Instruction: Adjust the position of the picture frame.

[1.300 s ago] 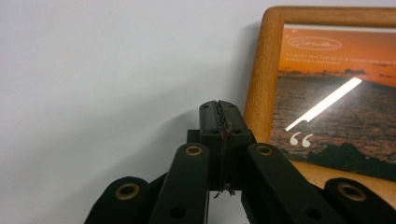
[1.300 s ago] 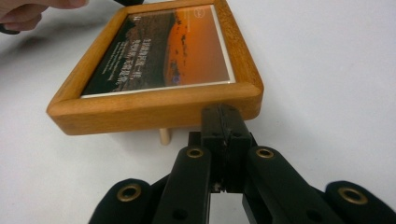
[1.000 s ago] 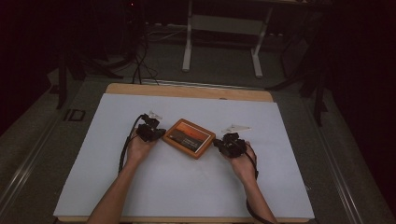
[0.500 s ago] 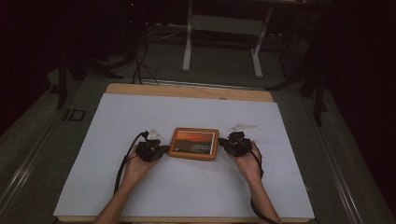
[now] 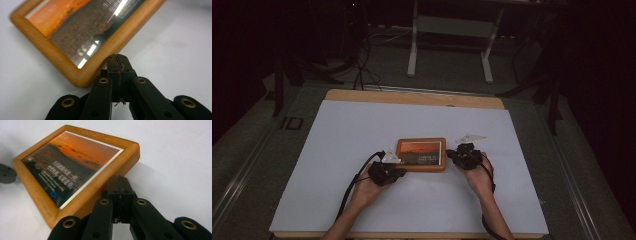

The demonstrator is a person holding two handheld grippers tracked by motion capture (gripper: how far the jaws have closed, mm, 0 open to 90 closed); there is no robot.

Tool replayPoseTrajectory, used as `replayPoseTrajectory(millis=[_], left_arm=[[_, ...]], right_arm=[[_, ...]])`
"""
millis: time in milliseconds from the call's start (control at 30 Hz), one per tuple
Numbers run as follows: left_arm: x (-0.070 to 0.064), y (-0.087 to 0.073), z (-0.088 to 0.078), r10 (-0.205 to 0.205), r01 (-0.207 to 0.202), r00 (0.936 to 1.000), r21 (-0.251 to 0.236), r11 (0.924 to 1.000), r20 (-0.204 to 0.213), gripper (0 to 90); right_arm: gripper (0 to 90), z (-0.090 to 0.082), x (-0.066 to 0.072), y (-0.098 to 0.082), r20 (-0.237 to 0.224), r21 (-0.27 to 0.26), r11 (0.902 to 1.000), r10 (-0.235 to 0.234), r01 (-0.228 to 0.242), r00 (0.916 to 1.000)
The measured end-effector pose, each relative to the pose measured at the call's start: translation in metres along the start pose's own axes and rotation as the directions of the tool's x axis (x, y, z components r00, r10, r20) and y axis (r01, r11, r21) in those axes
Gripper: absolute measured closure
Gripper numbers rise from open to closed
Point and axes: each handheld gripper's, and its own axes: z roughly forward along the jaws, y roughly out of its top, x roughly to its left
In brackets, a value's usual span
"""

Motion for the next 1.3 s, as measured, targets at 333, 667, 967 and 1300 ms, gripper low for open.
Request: replayPoseTrajectory(millis=[333, 667, 967, 1300], left_arm=[[0.049, 0.023, -0.002, -0.048, 0.043, 0.9964, -0.068, 0.9967, -0.070, 89.9], [0.089, 0.046, 0.032, -0.100, 0.091, 0.9902, -0.089, 0.9919, -0.098, 89.8], [0.108, 0.058, 0.055, -0.104, 0.104, 0.9855, -0.010, 0.9946, -0.134, 89.8], [0.094, 0.056, 0.057, -0.043, 0.047, 0.9963, 0.052, 0.9976, -0.074, 90.0]], right_arm=[[90.0, -0.021, 0.024, -0.002, -0.031, -0.010, 0.9955, -0.094, 0.094, 0.9950], [90.0, -0.033, 0.052, -0.018, -0.102, 0.005, 0.9853, -0.169, 0.171, 0.9802], [89.9, -0.020, 0.058, -0.033, -0.121, 0.053, 0.9816, -0.176, 0.184, 0.9769], [90.0, -0.012, 0.047, -0.036, -0.105, 0.060, 0.9878, -0.137, 0.144, 0.9850]])
